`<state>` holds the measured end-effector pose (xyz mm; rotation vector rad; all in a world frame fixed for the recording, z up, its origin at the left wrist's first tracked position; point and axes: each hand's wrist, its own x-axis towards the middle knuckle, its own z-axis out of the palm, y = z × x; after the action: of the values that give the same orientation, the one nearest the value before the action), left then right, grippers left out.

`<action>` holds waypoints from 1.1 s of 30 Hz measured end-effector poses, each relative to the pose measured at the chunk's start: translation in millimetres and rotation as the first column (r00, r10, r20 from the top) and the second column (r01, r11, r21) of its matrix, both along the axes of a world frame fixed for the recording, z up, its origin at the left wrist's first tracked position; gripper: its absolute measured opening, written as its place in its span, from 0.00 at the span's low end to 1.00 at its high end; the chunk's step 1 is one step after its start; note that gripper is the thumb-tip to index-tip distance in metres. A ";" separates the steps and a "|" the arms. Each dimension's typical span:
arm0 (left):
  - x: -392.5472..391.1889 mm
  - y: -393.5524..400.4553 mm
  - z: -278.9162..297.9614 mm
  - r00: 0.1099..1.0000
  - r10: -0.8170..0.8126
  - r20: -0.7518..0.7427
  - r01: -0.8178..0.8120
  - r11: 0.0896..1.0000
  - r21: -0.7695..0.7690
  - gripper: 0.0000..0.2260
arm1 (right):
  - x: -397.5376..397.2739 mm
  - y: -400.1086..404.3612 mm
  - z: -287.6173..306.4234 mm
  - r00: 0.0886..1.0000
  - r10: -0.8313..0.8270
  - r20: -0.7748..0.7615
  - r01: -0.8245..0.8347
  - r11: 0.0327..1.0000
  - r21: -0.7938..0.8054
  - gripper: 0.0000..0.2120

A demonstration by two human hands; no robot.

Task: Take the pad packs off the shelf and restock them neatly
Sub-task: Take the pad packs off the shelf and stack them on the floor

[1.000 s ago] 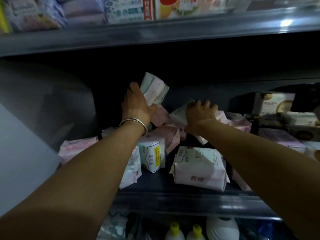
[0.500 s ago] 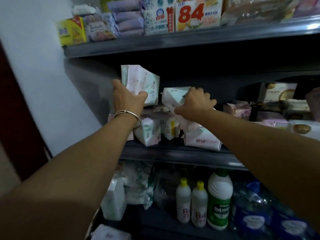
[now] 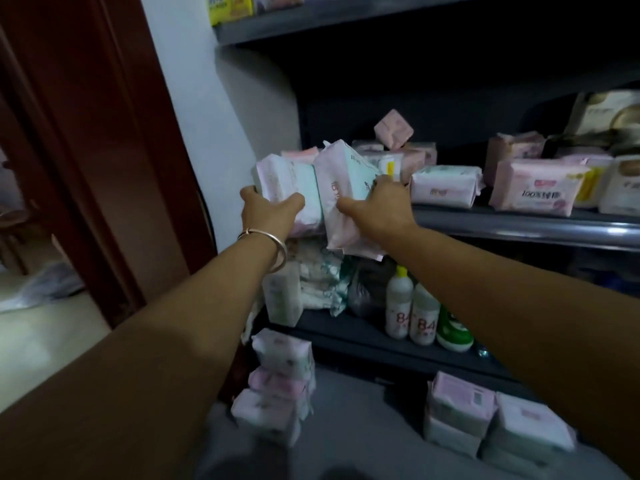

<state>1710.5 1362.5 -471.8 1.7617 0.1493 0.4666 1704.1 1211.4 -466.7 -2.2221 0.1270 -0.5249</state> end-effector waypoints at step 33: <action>-48.8 180.6 -346.1 0.611 0.325 -0.722 -0.369 0.924 0.103 0.33 | 1.9 198.4 -325.8 0.381 0.520 -0.764 -0.319 0.850 0.419 0.20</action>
<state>1661.8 1543.2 -817.9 1.7739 1.0941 -0.0121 1706.0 1409.8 -792.5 -1.9776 0.1058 0.9253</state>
